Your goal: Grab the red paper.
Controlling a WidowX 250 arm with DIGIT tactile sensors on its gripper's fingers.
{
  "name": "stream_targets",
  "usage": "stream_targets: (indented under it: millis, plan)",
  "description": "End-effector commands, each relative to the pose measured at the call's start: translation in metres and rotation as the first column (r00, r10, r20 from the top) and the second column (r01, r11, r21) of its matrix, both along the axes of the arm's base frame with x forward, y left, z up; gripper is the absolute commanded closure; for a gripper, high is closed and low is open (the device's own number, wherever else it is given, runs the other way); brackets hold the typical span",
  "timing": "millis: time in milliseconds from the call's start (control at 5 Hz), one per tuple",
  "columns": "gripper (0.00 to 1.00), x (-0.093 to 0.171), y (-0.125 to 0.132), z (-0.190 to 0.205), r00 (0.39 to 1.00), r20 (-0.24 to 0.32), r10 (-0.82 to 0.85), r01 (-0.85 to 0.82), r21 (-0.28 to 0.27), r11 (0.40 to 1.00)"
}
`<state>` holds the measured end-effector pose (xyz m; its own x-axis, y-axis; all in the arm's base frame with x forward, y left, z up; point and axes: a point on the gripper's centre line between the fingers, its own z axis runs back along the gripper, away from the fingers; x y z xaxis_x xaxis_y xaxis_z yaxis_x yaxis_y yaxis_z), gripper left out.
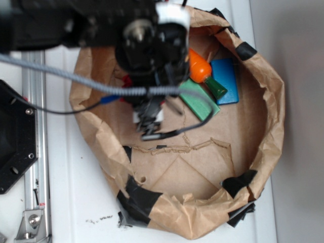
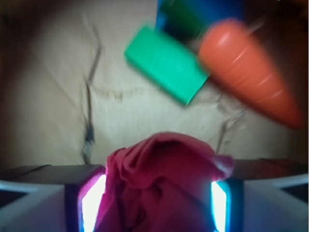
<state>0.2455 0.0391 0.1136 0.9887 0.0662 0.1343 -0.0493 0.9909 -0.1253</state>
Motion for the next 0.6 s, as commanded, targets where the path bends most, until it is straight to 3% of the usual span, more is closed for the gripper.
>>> stream_targets:
  millis: [0, 200, 400]
  plan:
    - [1.00, 0.014, -0.009, 0.055, 0.975, -0.002, 0.223, -0.221, -0.134, 0.966]
    - [1.00, 0.016, -0.015, 0.043, 0.938, -0.074, 0.340, -0.347, -0.109, 0.932]
    - [1.00, 0.019, -0.011, 0.030, 0.925, -0.076, 0.373, -0.380, -0.103, 0.919]
